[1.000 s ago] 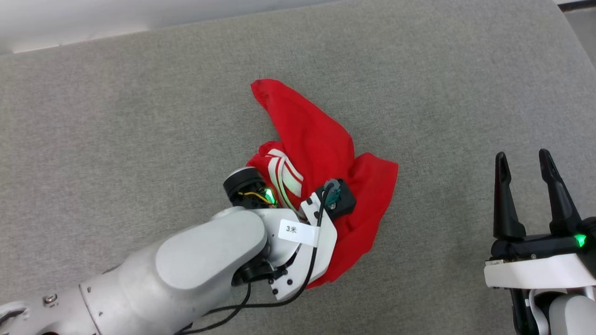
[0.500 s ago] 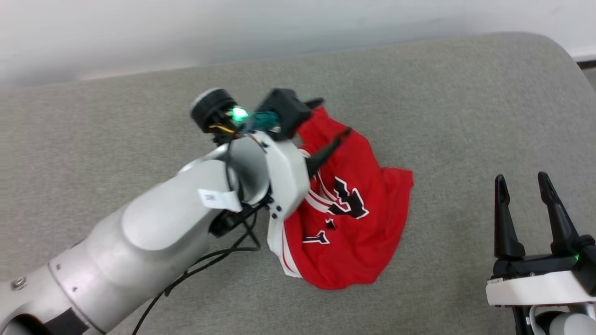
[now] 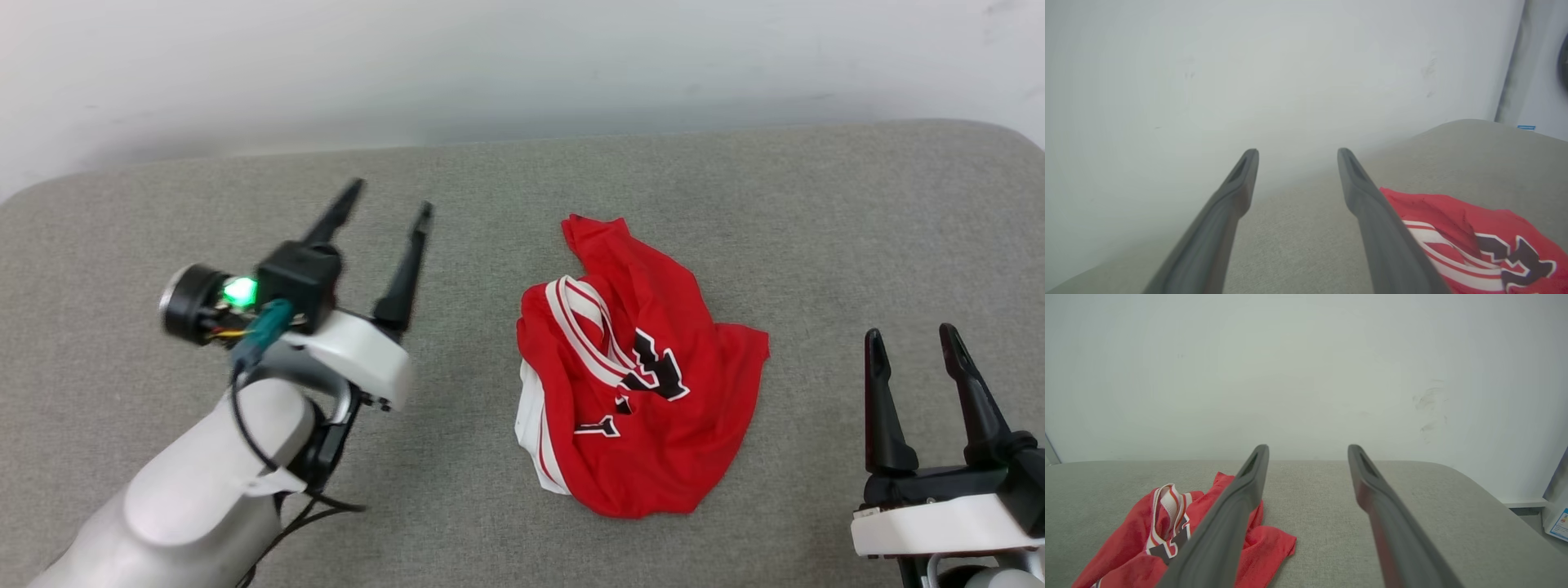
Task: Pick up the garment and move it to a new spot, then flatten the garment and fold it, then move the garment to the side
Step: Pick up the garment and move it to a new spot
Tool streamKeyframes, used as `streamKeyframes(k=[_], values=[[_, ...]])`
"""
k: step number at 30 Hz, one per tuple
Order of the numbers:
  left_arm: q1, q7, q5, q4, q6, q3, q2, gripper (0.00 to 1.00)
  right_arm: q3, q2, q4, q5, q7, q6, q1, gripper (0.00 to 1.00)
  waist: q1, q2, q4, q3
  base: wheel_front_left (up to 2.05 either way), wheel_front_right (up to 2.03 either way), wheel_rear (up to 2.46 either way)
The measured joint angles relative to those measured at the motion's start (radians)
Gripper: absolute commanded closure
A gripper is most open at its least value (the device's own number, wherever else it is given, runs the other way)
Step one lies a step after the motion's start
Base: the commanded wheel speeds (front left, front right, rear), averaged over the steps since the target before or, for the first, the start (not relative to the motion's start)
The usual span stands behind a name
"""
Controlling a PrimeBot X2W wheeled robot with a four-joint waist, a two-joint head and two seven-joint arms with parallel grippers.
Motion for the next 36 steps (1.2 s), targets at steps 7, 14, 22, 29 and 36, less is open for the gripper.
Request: streamKeyframes(k=[7, 14, 22, 29, 36], values=[[0.256, -0.003, 0.137, -0.147, 0.094, 0.262, -0.02, 0.0, 0.003, 0.0, -0.001, 0.002, 0.0, 0.0, 0.01, 0.0, 0.0, 0.0, 0.02, -0.014, 0.0, 0.0, 0.0], [0.463, -0.003, 0.273, -0.191, 0.084, 0.465, -0.138, 0.0, 0.011, 0.0, 0.012, 0.02, 0.0, 0.0, 0.022, 0.0, 0.0, 0.0, 0.036, -0.035, 0.0, 0.0, 0.0], [0.625, -0.003, 0.417, -0.188, -0.003, 0.616, -0.262, 0.0, 0.02, 0.0, 0.016, 0.029, 0.0, 0.0, 0.038, 0.0, 0.0, 0.0, 0.042, -0.054, 0.0, 0.0, 0.0], [0.709, -0.003, 0.505, -0.18, -0.082, 0.704, -0.347, 0.0, 0.021, 0.0, 0.024, 0.037, 0.0, 0.0, 0.049, 0.0, 0.0, -0.0001, 0.049, -0.067, 0.0, 0.0, 0.0], [0.75, -0.003, 0.564, -0.163, -0.151, 0.756, -0.404, 0.0, 0.032, 0.0, 0.042, 0.046, 0.0, 0.0, 0.067, 0.0, 0.0, 0.0, 0.052, -0.082, 0.0, 0.0, 0.0]])
